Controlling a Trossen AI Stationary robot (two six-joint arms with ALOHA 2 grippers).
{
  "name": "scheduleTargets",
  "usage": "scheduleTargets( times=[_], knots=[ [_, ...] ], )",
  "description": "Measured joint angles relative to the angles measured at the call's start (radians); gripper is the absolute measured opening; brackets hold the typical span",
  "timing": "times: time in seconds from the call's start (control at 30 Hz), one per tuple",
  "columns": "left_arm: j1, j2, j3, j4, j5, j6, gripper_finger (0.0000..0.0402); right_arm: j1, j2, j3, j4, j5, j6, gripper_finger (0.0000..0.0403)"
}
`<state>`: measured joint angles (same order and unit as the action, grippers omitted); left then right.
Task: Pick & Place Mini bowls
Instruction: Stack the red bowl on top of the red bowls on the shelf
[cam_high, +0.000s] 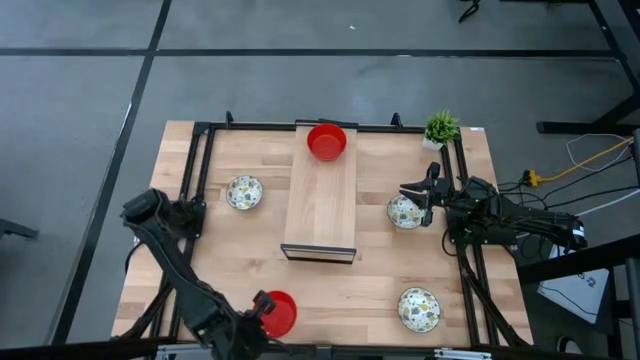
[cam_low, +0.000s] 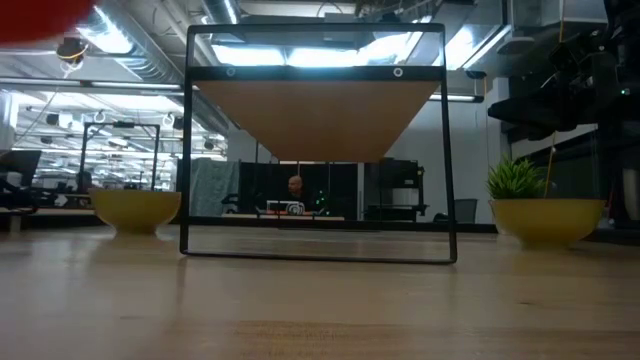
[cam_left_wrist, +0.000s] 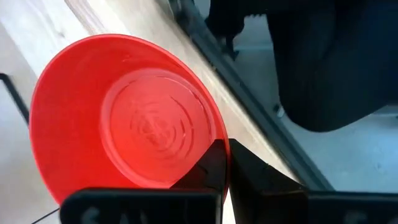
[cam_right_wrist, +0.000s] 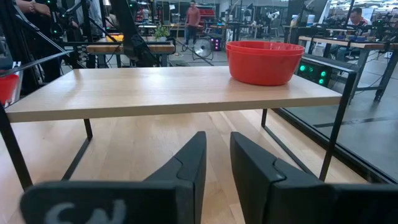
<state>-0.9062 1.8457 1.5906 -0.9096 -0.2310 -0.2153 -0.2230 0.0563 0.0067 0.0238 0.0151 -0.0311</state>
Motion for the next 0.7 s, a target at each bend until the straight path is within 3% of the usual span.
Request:
scheduleTargets(
  times=[0.3,0.7],
  knots=[
    [-0.011,-0.199,0.0,0.0,-0.108,0.056,0.0003,0.0,0.0,0.0,0.0,0.0,0.0,0.0075],
    [0.074,-0.383,0.0,0.0,-0.256,0.168,0.0003,0.0,0.0,0.0,0.0,0.0,0.0,0.0075]
  ],
)
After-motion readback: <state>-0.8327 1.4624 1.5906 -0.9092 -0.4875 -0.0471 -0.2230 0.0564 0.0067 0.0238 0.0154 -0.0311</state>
